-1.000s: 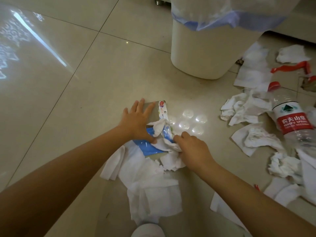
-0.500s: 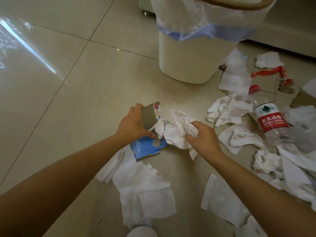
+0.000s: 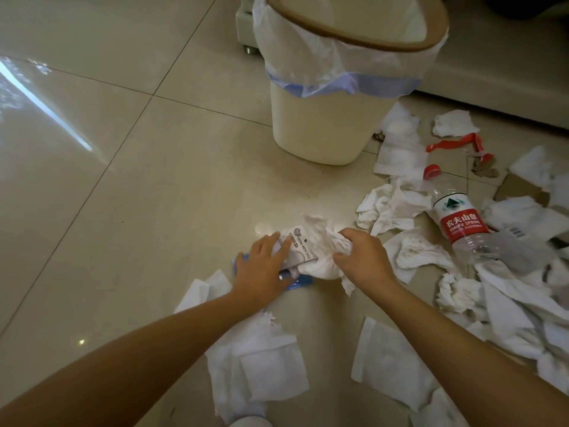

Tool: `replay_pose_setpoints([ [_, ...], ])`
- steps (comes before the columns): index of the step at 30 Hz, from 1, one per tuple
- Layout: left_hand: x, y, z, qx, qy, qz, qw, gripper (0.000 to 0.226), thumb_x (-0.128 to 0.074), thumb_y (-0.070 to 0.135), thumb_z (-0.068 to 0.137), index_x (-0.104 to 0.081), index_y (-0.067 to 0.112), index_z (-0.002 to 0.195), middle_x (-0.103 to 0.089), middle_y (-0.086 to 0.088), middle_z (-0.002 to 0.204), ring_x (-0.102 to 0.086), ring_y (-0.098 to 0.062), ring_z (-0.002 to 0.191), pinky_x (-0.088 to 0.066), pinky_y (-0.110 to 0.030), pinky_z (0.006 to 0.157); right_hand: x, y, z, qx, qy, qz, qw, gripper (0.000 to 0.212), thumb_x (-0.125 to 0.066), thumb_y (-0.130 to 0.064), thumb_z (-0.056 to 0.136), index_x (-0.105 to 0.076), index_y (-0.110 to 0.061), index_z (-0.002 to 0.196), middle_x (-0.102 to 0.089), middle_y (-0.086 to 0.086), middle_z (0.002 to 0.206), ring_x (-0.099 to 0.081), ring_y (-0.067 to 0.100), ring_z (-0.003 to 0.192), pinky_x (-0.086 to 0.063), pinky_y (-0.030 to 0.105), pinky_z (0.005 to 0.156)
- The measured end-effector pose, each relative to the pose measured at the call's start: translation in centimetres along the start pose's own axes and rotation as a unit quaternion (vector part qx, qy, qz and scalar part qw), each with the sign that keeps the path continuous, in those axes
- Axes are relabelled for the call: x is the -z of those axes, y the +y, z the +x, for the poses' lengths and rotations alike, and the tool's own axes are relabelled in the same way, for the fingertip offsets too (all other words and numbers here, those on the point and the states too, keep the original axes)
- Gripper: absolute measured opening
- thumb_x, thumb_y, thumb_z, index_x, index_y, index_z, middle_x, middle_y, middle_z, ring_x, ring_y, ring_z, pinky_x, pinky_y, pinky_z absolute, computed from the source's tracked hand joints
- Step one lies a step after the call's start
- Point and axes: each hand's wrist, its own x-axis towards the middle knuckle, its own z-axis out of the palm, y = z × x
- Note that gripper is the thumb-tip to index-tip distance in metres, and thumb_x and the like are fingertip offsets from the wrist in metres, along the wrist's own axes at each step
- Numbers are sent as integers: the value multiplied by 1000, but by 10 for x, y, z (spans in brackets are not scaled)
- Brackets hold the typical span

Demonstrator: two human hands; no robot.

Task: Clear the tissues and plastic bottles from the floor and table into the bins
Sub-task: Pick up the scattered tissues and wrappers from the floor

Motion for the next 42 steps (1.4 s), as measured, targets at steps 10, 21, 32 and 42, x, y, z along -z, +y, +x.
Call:
replay_pose_setpoints([
  [10,6,-12,5,65,53,-130,988,75,-66,52,80,-33,28,142,-36,-2,142,-35,-23,128,-36,-36,100,22,14,-5,-24,52,-111,992,16,-57,-9,74,-50,-15,61,-51,1,67,-50,23,65,-25,26,47],
  [21,23,-1,16,105,-59,-84,989,59,-79,58,60,-54,25,102,-51,5,98,-54,-15,92,-44,-30,77,36,6,-9,-4,65,-73,995,31,-59,-11,74,-37,-21,54,-48,-1,69,-50,24,66,-25,27,47],
  [32,99,11,16,19,-27,-300,953,19,-76,20,78,-64,16,92,-68,3,91,-62,-8,75,-44,-13,61,71,10,-6,-11,134,42,990,13,-62,-7,72,-55,-10,61,-56,5,58,-52,24,56,-42,35,52],
  [42,202,36,2,-57,83,-414,905,18,-72,13,81,-66,28,90,-74,13,81,-70,-4,75,-52,-13,60,136,-38,21,63,195,176,963,13,-63,-3,74,-57,-8,64,-55,8,60,-46,14,54,-36,28,51],
])
